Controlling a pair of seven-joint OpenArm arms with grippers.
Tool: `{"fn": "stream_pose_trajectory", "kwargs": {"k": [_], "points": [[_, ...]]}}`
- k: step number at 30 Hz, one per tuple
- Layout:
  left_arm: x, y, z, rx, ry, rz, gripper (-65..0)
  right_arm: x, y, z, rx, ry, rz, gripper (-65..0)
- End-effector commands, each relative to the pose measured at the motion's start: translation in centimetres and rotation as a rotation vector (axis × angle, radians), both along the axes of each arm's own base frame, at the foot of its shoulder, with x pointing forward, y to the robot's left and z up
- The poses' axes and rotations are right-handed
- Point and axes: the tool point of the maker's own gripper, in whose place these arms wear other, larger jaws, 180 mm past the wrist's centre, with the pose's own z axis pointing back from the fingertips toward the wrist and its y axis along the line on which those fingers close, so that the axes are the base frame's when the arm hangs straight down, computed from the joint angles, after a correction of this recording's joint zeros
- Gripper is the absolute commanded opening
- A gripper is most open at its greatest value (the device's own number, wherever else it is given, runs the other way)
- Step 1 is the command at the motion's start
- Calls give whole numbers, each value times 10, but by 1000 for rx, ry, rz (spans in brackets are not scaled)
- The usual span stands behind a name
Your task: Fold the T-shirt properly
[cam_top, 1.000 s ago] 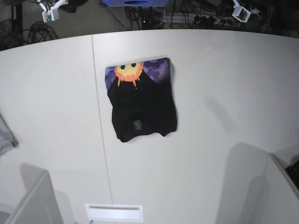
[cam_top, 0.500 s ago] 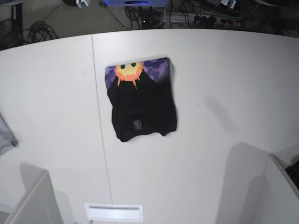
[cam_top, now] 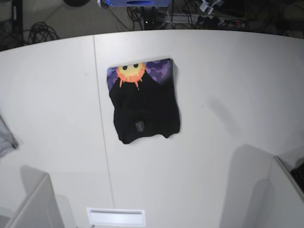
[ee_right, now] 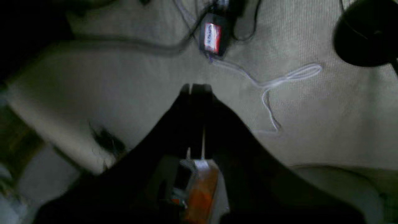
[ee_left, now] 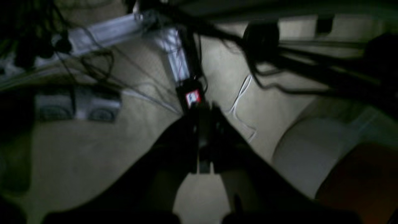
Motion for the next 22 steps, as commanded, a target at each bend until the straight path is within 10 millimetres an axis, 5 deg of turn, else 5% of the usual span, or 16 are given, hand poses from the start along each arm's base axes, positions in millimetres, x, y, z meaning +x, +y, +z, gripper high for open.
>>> {"fn": "stream_pose_trajectory", "kwargs": {"k": [1, 5, 10, 22], "points": [[-8, 8, 0, -8, 28, 26, -650, -3, 3, -2, -12, -8, -6, -650], [38, 6, -2, -16, -101, 44, -650, 12, -4, -10, -132, -122, -29, -650], [30, 27, -11, 127, -143, -74, -650, 17, -14, -12, -193, -150, -26, -650], [30, 31, -10, 141, -173, -97, -650, 20, -15, -13, -195, -159, -34, -650]]}}
